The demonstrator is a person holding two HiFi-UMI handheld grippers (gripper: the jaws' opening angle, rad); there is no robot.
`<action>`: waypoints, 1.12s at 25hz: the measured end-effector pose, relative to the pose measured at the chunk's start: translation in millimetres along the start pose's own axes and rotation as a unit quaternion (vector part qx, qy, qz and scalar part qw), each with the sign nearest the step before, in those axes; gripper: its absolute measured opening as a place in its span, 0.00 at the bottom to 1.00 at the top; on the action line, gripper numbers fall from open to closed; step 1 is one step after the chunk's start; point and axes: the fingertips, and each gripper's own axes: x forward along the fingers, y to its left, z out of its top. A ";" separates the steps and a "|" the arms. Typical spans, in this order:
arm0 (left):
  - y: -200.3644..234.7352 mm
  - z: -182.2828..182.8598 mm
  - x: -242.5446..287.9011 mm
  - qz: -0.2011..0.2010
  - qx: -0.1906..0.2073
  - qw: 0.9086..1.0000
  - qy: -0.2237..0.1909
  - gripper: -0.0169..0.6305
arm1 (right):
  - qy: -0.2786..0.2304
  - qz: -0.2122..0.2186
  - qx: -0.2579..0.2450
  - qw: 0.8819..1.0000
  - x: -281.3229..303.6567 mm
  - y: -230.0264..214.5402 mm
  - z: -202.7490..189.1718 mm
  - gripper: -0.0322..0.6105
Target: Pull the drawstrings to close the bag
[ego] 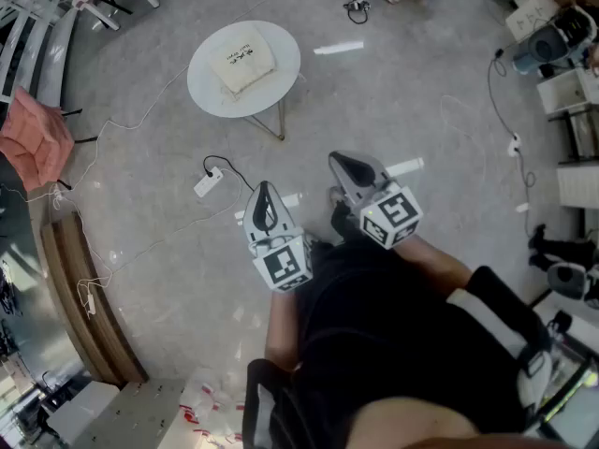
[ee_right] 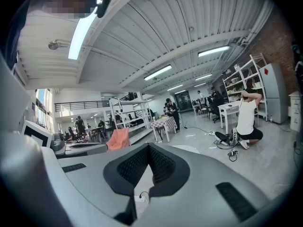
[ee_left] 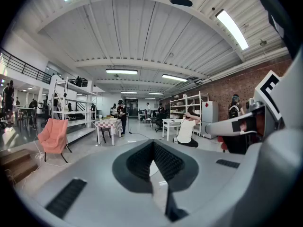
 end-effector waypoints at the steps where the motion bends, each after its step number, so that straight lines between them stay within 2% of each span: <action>1: 0.3 -0.8 0.9 0.000 0.000 1.000 -0.001 0.02 | 0.000 0.001 -0.001 1.000 0.8 -0.7 -1.0 0.04; 10: 1.4 -1.6 9.2 0.003 -0.002 1.000 0.001 0.02 | 0.006 0.007 -0.006 1.000 9.5 -2.8 -0.6 0.04; 17: -4.0 -7.4 28.5 0.007 0.004 1.000 0.012 0.02 | 0.004 0.016 0.007 1.000 22.6 -20.4 3.0 0.04; 19: -4.5 -10.0 36.7 0.008 0.019 1.000 0.018 0.02 | 0.005 0.023 0.002 1.000 29.6 -26.6 6.0 0.04; 28: -20.7 0.2 85.4 0.051 0.001 0.998 0.023 0.02 | 0.012 0.077 -0.016 0.997 62.7 -70.4 15.6 0.04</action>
